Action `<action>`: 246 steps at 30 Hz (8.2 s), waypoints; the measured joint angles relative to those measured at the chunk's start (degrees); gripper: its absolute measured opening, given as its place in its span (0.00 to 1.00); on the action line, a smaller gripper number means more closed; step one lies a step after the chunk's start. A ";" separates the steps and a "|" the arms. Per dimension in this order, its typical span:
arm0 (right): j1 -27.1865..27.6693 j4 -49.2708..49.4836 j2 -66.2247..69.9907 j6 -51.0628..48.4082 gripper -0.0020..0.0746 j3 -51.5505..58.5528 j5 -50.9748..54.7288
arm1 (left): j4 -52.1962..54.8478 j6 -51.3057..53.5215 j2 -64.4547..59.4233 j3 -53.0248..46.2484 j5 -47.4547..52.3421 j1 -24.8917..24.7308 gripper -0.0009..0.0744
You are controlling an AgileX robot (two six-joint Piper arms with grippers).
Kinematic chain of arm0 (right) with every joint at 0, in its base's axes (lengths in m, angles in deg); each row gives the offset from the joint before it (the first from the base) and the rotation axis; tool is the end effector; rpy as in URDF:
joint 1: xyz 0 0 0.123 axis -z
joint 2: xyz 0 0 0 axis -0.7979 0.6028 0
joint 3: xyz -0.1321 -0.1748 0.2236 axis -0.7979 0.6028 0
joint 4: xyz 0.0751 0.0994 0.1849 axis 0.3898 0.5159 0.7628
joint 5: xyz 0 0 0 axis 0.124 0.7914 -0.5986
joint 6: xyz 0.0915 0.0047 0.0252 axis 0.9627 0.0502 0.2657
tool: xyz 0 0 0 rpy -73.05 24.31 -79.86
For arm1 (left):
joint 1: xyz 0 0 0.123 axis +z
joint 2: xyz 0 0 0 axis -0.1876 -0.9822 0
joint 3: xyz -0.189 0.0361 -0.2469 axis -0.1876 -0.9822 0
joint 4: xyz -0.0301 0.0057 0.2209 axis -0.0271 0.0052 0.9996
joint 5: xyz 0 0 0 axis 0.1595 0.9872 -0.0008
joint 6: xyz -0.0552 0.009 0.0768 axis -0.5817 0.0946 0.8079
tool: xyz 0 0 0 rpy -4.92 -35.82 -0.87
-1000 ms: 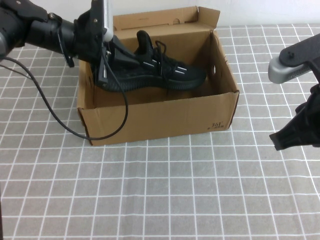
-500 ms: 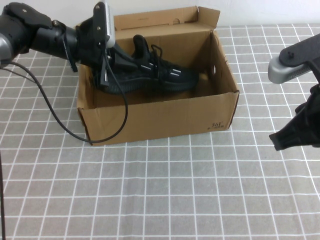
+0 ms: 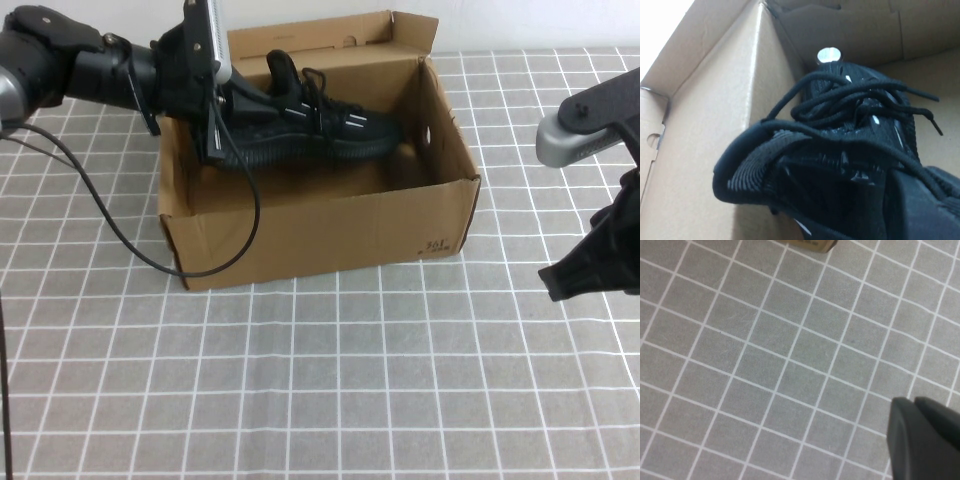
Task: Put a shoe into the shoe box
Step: Place the shoe in the shoe box, then adjust the shoe
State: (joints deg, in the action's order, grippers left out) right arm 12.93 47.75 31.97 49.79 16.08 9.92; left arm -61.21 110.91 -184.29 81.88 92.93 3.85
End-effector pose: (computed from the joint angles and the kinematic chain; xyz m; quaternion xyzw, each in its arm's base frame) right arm 0.1711 0.1057 0.3815 -0.1753 0.9382 -0.0150 0.2981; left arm 0.4618 -0.1268 0.2876 0.6721 0.5561 -0.1348 0.4699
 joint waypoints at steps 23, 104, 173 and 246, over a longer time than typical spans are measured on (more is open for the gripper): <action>0.00 2.23 3.22 -1.43 0.01 0.00 -0.23 | -0.58 0.78 -2.89 0.00 -1.90 -0.48 0.04; 0.00 -0.07 3.22 -3.19 0.01 0.00 -2.02 | 48.60 -117.61 -0.14 10.85 -7.16 -14.45 0.64; 0.00 -0.07 3.22 -3.19 0.01 0.00 -2.13 | 47.94 -113.10 -6.82 15.89 -11.87 -14.25 0.25; 0.00 -0.06 3.22 -5.79 0.01 0.00 -1.08 | 43.90 -51.58 -1.32 16.06 12.37 -10.24 0.58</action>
State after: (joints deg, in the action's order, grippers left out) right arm 12.93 47.69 35.19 44.00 16.08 8.84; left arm -17.31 59.33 -185.61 97.94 105.30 -6.40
